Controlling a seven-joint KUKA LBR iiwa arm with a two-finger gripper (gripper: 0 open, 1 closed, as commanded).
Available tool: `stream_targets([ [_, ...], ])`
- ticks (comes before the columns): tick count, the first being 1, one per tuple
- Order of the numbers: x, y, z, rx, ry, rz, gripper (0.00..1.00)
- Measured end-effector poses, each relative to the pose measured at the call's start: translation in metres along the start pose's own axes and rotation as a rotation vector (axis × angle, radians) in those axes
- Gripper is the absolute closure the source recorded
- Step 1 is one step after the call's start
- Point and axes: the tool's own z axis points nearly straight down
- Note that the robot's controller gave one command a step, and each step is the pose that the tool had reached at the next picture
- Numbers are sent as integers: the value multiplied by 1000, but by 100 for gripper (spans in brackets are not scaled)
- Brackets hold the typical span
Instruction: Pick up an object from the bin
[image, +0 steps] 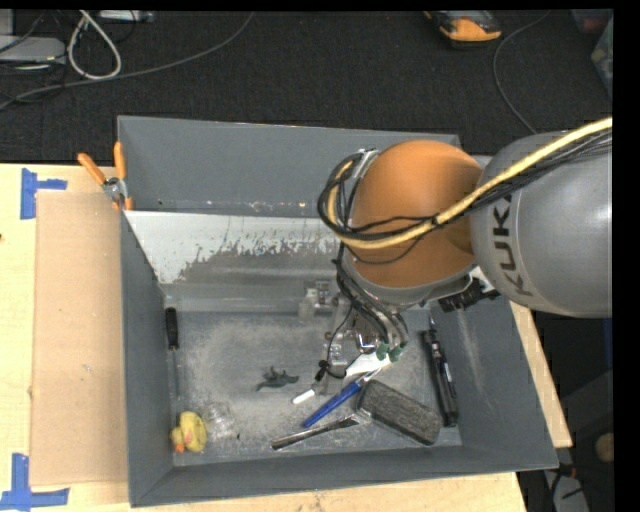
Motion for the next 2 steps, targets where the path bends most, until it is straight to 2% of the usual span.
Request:
stream_targets([
  [1,-1,-1,-2,-1,-5,4,0],
  [2,-10,12,76,-2,-7,91,0],
])
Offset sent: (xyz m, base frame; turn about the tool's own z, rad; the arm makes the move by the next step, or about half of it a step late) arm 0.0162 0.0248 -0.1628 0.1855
